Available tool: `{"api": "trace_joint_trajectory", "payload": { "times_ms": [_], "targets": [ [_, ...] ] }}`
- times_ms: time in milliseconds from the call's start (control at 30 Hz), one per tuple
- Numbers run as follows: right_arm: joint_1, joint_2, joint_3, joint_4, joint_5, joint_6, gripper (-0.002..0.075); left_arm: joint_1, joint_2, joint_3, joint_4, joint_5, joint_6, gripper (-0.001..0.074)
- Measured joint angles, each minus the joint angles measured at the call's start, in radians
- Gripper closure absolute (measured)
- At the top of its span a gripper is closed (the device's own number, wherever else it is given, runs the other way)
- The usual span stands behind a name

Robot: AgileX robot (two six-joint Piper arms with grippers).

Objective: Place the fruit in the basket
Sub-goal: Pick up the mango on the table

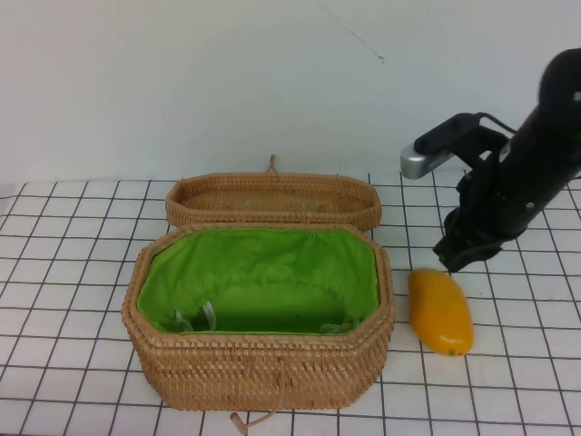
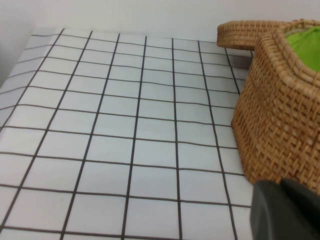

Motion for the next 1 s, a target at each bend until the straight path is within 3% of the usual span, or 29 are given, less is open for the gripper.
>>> {"api": "trace_joint_trajectory", "payload": {
  "times_ms": [133, 267, 1000],
  "targets": [
    [0.001, 0.075, -0.064, -0.013, 0.045, 0.072, 0.0358, 0.000, 0.000, 0.000, 0.000, 0.000, 0.000, 0.0734],
    [0.001, 0.118, -0.099, -0.029, 0.045, 0.123, 0.0243, 0.000, 0.000, 0.000, 0.000, 0.000, 0.000, 0.0734],
    [0.001, 0.289, -0.194, -0.053, 0.007, 0.202, 0.0213, 0.000, 0.000, 0.000, 0.000, 0.000, 0.000, 0.0734]
  ]
}}
